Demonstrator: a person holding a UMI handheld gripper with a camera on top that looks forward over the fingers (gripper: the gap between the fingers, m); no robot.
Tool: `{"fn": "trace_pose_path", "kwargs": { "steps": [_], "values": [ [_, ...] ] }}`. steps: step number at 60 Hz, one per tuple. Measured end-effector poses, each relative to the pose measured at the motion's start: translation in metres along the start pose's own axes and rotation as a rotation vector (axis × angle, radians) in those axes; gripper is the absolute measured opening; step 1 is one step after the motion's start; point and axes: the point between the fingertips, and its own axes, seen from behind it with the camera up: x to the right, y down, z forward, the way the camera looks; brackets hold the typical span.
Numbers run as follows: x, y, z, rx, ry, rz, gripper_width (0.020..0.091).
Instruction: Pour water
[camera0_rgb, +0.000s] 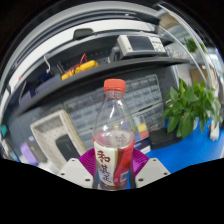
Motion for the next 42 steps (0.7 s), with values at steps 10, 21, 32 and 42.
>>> {"fn": "trace_pose_path", "kwargs": {
  "steps": [10,21,32,42],
  "values": [
    [0.054,0.035,0.025,-0.031,0.059,-0.180,0.0427],
    [0.081,0.076,0.048,-0.046,0.066,-0.228,0.0427],
    [0.081,0.113,0.061,-0.040,0.015,-0.292,0.0452],
    [0.079,0.117,0.056,-0.027,0.001,-0.314,0.0469]
  ]
}}
